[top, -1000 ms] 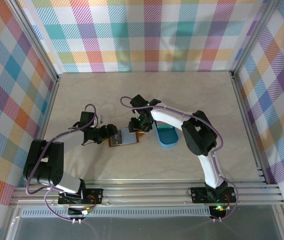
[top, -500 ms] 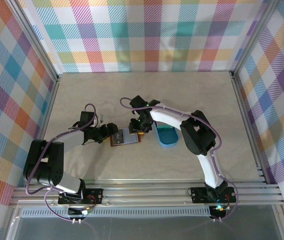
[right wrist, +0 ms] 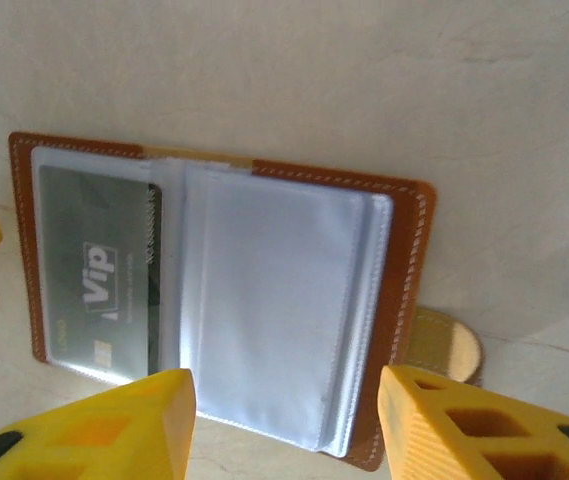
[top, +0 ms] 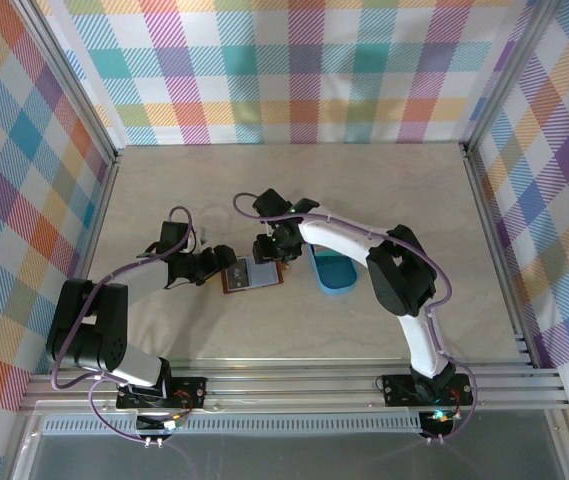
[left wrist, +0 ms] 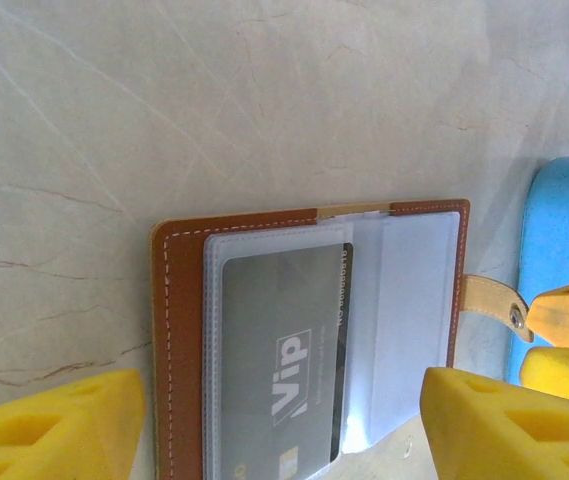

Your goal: Put the credit cards into the card holder

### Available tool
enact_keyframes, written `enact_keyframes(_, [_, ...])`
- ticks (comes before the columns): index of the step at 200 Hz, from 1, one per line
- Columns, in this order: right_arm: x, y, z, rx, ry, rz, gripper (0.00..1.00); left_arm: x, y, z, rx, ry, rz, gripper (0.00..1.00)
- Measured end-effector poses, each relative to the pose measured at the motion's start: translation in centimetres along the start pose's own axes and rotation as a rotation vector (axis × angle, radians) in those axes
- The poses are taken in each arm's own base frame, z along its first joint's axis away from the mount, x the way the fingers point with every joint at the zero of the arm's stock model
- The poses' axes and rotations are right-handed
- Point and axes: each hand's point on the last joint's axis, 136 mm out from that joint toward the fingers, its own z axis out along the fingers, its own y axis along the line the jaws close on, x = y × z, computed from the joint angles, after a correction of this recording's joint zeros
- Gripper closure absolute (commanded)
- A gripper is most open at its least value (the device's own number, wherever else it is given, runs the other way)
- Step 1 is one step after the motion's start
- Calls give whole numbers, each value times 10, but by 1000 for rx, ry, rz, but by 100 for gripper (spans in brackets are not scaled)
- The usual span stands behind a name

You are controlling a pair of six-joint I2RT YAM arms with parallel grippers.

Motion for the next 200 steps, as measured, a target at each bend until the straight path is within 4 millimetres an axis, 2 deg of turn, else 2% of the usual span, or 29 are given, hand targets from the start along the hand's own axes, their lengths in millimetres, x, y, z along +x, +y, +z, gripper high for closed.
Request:
enact_keyframes(38, [-11,-15,5,73,-19,3,46,0,-4,0,8,2,7,27])
enact_keyframes(88, [2,-34,30,103,64,31,45,1,-5,1,10,7,11,27])
enact_keyframes(140, [10,-26,34,48,108,40,53,3,-3,3,6,15,7,27])
enact_keyframes(200, [17,-16,37,-19,140,61,54,3,-2,4,4,18,5,27])
